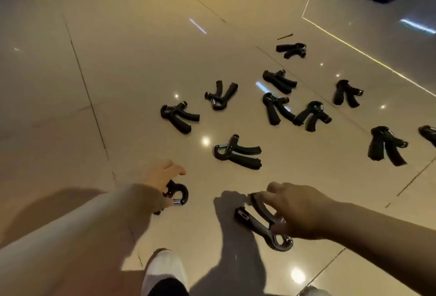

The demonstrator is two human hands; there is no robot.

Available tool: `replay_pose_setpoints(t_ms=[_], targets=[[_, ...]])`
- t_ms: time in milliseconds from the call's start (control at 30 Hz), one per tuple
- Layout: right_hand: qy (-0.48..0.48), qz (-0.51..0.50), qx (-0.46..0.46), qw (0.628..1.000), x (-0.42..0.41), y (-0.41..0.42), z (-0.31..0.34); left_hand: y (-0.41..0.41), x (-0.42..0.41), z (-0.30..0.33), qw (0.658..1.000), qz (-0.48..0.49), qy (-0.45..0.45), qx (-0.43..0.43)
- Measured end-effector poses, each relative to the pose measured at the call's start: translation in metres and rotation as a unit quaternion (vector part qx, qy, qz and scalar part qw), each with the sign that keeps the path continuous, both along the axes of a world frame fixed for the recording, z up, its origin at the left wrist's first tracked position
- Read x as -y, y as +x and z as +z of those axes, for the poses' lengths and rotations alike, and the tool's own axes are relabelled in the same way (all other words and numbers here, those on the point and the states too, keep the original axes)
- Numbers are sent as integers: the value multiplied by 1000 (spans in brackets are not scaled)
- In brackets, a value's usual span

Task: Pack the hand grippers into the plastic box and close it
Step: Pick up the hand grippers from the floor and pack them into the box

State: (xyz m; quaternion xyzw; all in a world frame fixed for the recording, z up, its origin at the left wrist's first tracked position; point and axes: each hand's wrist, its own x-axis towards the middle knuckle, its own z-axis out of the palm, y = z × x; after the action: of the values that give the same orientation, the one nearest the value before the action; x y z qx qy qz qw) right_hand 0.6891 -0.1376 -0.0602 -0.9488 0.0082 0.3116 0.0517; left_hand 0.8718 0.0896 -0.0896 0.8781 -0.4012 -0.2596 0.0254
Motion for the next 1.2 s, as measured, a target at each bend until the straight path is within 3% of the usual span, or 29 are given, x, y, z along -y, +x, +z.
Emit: replay_pose_setpoints(t_ms=[167,233,367,500,733,967,1200], targets=[[13,-58,-39,997,6,4,-76,25,-5,-63,986,-83,127,67],[26,-85,-48,995,9,5,-97,33,-16,-89,983,-69,164,56],[44,-107,-38,993,1,-3,-127,41,-37,-122,995,-27,91,39],[27,-112,-31,993,-8,-3,-137,45,-34,-120,991,-76,74,85],[4,-56,4,998,6,-15,-145,11,-11,-134,995,34,10,92],[-24,-97,12,995,33,-36,-146,-16,4,-145,991,-30,-67,109],[-17,-123,10,992,18,-13,-147,7,-21,-153,1000,13,-20,13]])
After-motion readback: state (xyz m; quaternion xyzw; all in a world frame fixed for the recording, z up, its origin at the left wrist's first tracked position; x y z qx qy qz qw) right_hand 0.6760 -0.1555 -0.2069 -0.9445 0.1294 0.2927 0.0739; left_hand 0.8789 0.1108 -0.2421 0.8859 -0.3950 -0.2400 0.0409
